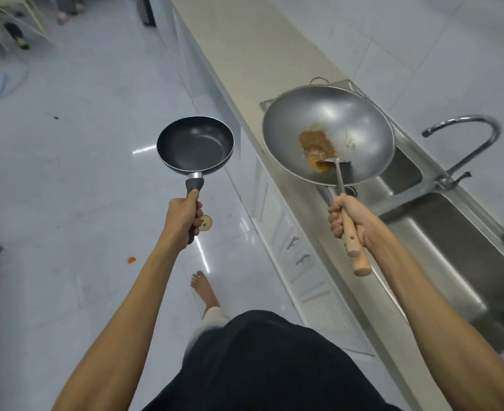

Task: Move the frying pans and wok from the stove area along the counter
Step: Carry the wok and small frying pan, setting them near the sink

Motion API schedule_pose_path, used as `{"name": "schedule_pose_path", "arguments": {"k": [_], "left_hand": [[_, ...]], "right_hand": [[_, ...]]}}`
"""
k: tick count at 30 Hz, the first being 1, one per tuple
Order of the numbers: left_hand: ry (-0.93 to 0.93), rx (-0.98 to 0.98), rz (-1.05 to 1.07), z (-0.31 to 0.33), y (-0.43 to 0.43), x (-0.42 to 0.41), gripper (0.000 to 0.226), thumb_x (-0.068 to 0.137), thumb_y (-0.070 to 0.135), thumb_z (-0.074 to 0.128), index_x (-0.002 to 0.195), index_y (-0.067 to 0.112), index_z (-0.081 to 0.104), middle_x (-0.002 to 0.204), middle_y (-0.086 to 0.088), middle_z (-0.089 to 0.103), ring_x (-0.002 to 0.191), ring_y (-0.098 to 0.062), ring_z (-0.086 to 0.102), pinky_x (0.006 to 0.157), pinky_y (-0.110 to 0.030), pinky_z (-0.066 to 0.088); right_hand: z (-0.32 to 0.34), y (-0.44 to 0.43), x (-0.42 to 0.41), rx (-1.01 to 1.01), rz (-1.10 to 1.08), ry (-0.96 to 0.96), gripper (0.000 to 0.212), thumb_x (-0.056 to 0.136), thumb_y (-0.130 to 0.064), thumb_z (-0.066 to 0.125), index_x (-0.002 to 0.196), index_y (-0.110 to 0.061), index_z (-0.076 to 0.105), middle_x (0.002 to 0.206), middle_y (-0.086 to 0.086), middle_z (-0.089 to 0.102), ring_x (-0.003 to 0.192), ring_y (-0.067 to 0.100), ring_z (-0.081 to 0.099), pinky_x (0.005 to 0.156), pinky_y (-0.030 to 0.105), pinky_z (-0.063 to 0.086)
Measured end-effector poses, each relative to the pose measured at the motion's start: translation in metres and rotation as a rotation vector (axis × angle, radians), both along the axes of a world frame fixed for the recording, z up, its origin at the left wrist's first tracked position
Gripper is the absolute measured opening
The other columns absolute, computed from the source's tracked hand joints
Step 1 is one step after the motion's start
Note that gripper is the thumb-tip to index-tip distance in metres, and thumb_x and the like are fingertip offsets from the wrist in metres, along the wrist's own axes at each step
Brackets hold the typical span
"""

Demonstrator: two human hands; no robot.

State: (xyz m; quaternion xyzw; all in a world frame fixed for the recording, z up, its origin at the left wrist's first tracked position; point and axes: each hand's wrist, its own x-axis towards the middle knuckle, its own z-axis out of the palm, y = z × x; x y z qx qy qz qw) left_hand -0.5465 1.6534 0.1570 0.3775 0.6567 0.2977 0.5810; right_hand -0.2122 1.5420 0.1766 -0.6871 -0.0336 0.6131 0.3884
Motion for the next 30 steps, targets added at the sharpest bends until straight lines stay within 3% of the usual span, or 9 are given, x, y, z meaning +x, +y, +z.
{"name": "schedule_pose_path", "arguments": {"k": [8, 17, 30], "left_hand": [[0.033, 0.017, -0.129, 0.000, 0.179, -0.032, 0.029, 0.099, 0.032, 0.055, 0.078, 0.011, 0.057, 0.058, 0.000, 0.047, 0.033, -0.007, 0.038, 0.034, -0.019, 0.035], [0.103, 0.055, -0.283, -0.002, 0.326, -0.046, 0.028, 0.098, 0.032, 0.056, 0.082, 0.009, 0.059, 0.059, -0.002, 0.047, 0.040, -0.011, 0.040, 0.039, -0.024, 0.038], [0.056, 0.046, -0.574, -0.005, 0.549, 0.075, 0.027, 0.097, 0.031, 0.058, 0.078, 0.013, 0.052, 0.058, -0.001, 0.041, 0.040, -0.011, 0.033, 0.039, -0.023, 0.030]], "right_hand": [[-0.011, 0.144, -0.038, 0.026, -0.139, 0.024, 0.018, 0.079, -0.010, 0.048, 0.063, -0.018, 0.046, 0.047, -0.004, 0.046, 0.031, 0.007, 0.039, 0.029, 0.017, 0.034], [-0.019, 0.249, -0.046, 0.008, -0.303, 0.038, 0.016, 0.078, -0.009, 0.048, 0.064, -0.017, 0.046, 0.047, -0.003, 0.046, 0.031, 0.007, 0.040, 0.028, 0.017, 0.035], [-0.049, 0.394, 0.003, -0.010, -0.602, 0.008, 0.020, 0.081, -0.009, 0.044, 0.063, -0.019, 0.041, 0.043, -0.004, 0.044, 0.030, 0.006, 0.038, 0.030, 0.014, 0.034]]}}
